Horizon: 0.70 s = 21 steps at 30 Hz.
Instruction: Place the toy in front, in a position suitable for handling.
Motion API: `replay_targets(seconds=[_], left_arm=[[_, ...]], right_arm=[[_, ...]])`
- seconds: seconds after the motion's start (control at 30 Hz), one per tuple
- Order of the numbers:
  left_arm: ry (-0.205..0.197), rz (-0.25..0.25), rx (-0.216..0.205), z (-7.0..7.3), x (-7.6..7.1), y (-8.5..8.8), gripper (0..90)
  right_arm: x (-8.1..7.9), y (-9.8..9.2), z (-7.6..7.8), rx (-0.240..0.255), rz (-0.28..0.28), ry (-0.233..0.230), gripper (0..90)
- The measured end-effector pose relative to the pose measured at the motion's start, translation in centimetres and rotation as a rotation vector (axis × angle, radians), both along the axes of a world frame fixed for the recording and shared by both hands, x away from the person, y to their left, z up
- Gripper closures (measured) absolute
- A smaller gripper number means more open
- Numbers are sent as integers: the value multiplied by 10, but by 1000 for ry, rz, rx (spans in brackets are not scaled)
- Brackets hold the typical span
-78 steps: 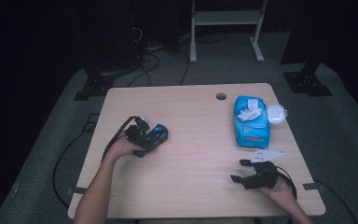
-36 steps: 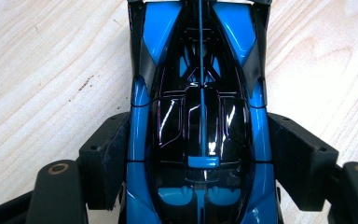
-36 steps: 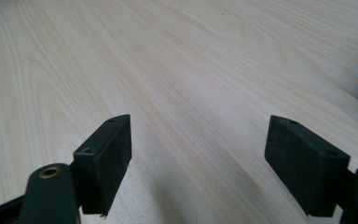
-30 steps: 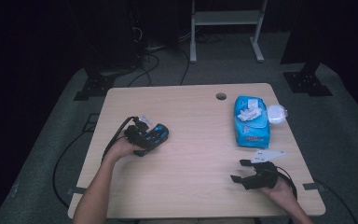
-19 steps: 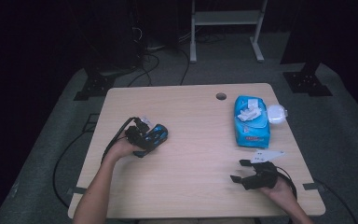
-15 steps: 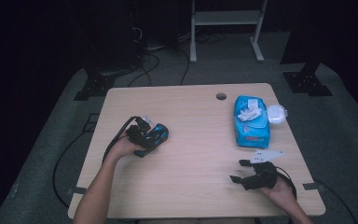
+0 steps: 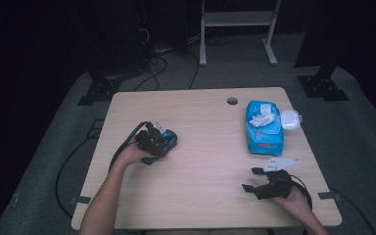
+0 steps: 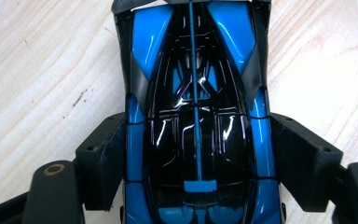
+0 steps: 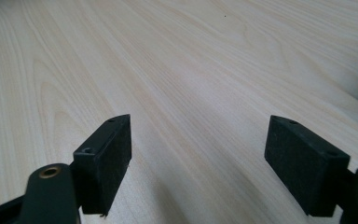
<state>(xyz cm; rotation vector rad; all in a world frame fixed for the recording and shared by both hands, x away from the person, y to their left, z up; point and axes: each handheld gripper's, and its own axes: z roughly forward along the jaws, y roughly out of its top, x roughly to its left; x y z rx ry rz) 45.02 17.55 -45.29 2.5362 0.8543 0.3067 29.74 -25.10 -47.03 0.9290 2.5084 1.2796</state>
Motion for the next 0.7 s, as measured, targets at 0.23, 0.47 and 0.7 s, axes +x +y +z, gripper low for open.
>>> replay_targets(seconds=[0.23,0.47,0.7], left_arm=[[-29,21,-72,1,-2,8,274],[-43,8,-56,1,-4,8,274],[-43,5,-56,2,-5,8,274]], right_arm=[[0,-1,0,1,-2,0,221],[1,-1,0,1,-4,-1,221],[1,-2,0,4,-7,0,221]])
